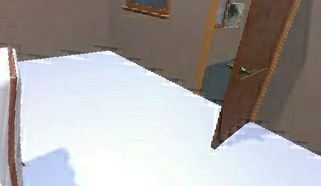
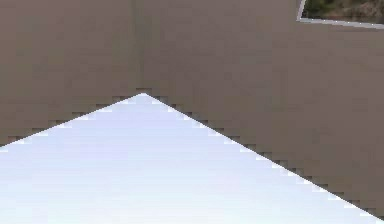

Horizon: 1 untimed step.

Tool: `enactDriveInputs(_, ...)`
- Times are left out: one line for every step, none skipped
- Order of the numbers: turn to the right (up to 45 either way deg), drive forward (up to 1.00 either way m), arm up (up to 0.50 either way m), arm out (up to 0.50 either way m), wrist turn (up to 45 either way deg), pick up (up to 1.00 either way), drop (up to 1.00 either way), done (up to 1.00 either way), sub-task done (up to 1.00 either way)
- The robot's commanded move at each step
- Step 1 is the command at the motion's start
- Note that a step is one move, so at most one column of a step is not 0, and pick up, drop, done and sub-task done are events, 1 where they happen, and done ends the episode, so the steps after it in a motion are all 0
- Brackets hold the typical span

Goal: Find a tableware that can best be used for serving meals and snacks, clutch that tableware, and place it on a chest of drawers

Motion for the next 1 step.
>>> enactDriveInputs(0.0, 1.0, 0.0, 0.0, 0.0, 0.0, 0.0, 0.0, 0.0)
